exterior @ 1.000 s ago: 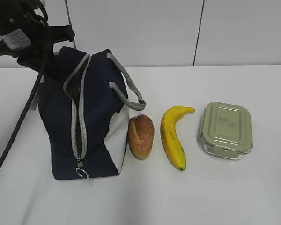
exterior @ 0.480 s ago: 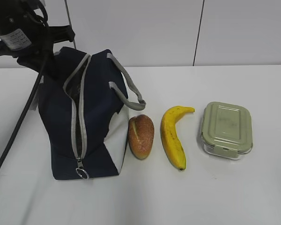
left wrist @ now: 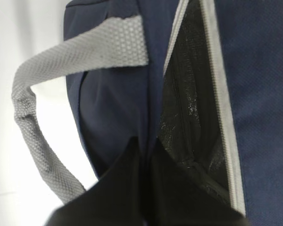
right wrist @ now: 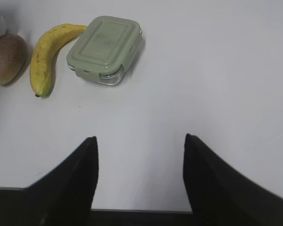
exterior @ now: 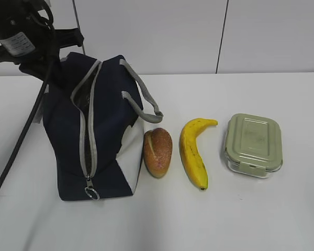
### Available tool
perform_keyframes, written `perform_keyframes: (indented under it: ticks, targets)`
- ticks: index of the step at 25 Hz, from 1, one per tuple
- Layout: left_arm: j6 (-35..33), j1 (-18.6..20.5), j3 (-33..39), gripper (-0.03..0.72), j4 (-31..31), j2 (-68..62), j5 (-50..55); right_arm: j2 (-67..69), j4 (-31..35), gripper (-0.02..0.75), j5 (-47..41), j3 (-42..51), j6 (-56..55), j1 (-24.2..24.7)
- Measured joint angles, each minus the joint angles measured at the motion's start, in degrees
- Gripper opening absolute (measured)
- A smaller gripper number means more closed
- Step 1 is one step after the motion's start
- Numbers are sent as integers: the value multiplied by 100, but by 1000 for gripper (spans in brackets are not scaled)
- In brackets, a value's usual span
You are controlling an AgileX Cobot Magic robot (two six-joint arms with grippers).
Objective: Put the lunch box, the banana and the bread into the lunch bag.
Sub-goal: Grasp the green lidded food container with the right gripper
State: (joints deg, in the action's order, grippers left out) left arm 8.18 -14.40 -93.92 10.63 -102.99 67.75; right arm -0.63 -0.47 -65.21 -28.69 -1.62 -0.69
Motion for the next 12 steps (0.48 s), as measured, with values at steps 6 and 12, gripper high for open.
perform_keyframes:
  ticks: [6, 12]
  targets:
    - [0, 0, 0, 0, 2, 0, 5, 1538, 47, 442, 620, -110, 0, 0]
    - [0, 0, 0, 0, 7, 0, 18, 3524, 408, 442, 1805, -114, 76, 0]
